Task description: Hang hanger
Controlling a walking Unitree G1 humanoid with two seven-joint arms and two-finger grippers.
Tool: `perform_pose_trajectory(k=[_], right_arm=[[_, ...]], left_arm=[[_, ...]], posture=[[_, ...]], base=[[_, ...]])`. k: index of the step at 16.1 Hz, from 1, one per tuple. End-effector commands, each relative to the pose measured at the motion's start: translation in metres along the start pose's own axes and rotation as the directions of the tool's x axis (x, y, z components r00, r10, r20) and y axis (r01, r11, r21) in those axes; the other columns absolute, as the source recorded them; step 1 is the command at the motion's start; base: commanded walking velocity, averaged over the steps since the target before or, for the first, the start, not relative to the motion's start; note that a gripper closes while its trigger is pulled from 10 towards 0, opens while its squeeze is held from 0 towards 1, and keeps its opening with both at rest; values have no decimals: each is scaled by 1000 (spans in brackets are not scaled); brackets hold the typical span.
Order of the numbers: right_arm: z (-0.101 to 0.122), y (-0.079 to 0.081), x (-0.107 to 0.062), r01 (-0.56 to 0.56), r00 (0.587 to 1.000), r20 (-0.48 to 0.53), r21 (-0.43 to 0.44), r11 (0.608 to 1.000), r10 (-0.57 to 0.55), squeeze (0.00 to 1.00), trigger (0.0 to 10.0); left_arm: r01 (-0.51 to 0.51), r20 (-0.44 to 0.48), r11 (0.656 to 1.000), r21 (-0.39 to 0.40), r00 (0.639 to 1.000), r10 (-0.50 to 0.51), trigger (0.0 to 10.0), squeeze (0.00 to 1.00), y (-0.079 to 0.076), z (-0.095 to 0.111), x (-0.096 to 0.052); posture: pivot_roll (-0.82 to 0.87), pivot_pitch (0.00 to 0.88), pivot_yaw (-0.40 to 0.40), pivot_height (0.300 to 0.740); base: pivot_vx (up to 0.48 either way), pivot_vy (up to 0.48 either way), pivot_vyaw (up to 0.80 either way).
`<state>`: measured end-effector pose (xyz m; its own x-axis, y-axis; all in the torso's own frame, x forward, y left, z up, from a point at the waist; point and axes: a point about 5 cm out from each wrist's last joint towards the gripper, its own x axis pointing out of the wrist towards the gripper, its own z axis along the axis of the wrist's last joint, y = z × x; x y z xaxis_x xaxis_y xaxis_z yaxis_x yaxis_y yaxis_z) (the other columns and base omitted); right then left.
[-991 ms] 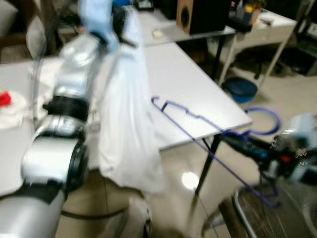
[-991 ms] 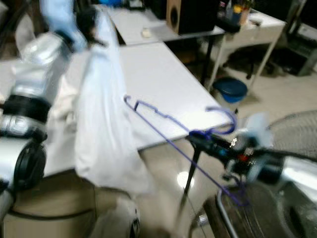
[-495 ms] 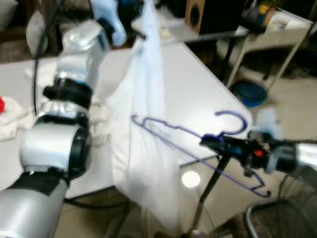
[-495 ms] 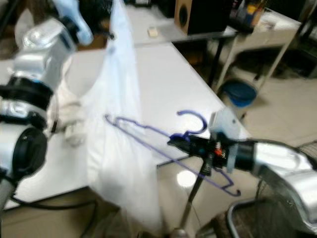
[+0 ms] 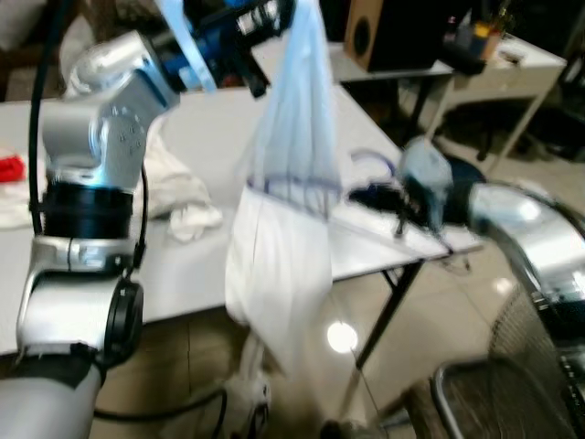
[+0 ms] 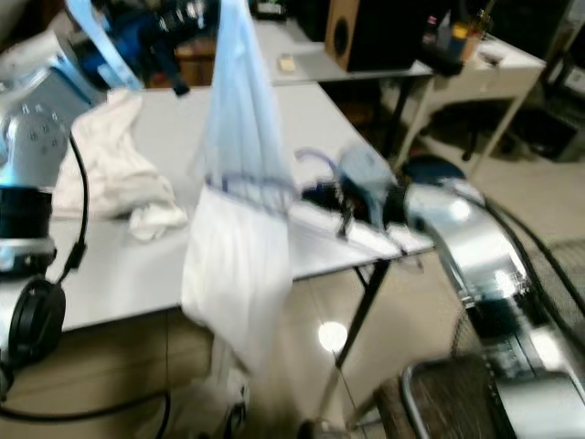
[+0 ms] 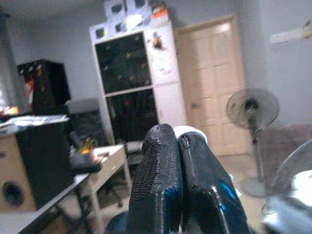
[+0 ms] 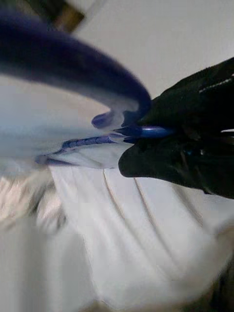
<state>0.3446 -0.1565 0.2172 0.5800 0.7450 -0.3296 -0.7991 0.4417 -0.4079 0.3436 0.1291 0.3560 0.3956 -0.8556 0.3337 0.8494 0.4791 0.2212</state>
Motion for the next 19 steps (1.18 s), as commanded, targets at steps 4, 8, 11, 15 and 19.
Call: perform_pose_trajectory(k=[4, 8, 11, 15, 19], right_arm=[[120, -98, -30, 556, 783, 408, -120, 822, -470, 0, 10000], [136, -100, -28, 457, 810, 485, -169, 873, -330, 0, 10000], [71, -70, 8, 300, 906, 356, -161, 940, -228, 0, 10000], [-12, -5, 25, -21, 980, 194, -147, 989, 50, 0, 10000], [-27, 23, 5, -166, 966, 178, -137, 977, 189, 0, 10000]], left_arm=[[-170, 341, 985, 4, 927, 158, 10000, 0, 19, 67, -10], [-298, 379, 954, -31, 880, 287, 10000, 0, 28, 69, -22], [-350, 282, 936, -44, 894, 348, 10000, 0, 27, 39, -20], [-587, -101, 807, 68, 800, 591, 10000, 0, 36, -46, -28], [-639, -231, 747, 184, 711, 664, 10000, 0, 43, -81, -40]], posture=[[-135, 0, -42, 740], [-126, 0, -65, 740], [-124, 0, -60, 740], [-126, 0, -42, 740], [-134, 0, -30, 740]], base=[[0, 0, 0], [0, 0, 0], [0, 0, 0], [0, 0, 0], [0, 0, 0]])
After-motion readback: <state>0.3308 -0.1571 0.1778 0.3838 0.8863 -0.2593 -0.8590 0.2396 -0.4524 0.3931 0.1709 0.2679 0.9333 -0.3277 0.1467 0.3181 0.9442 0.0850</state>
